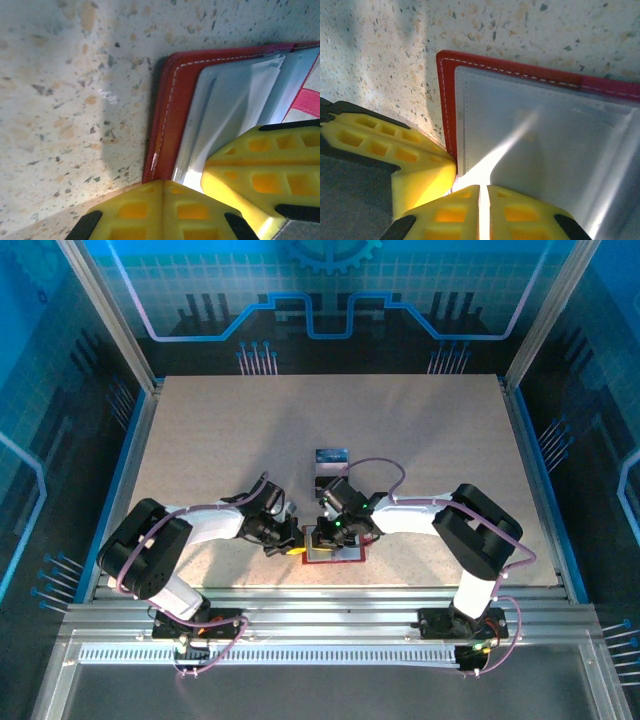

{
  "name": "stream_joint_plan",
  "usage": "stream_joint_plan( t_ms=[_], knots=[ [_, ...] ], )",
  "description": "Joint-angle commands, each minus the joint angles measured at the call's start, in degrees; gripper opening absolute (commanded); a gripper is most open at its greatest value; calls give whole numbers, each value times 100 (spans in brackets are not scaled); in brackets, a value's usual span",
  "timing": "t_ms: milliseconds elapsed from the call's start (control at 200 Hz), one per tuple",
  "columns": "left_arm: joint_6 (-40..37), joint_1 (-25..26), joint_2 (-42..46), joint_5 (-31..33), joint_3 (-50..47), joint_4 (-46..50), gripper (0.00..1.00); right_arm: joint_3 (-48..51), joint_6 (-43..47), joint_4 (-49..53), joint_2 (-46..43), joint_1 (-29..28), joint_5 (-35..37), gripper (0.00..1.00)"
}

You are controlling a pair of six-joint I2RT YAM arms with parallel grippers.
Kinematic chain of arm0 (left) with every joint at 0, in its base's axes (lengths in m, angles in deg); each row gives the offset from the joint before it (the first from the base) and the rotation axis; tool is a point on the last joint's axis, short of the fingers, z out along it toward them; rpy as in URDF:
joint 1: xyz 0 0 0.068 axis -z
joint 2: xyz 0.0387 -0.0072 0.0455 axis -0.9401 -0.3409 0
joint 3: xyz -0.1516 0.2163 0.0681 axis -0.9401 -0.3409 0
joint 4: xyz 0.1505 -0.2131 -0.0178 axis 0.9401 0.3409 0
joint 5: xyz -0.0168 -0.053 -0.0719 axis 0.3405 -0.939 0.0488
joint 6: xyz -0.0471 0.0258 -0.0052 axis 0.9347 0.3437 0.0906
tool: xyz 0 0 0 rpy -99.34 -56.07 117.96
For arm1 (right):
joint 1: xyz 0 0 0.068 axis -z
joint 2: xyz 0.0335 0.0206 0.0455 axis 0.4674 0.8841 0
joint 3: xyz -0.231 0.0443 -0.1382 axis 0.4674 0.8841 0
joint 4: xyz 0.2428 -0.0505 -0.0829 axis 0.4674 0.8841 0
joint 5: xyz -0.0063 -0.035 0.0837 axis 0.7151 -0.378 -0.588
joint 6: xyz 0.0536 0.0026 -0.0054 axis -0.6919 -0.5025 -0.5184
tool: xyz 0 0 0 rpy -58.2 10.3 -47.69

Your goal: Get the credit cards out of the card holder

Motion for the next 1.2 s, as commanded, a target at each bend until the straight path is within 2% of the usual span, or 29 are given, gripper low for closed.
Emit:
stream_joint_plan(
  t_ms=[0,430,575,780,1196],
  knots=[
    [-49,36,-77,-33,-128,89,1,-28,49,357,-117,-90,206,11],
    [42,38,147,-50,-21,171,1,149,69,508,-308,-82,440,11],
    [233,46,329,-341,15,-163,6,149,57,472,-330,-77,435,11],
    [343,136,115,-574,87,-397,5,324,-13,336,-330,-88,418,11],
    [127,135,-218,-276,77,-129,3,300,12,431,-361,-133,493,12]
  ],
)
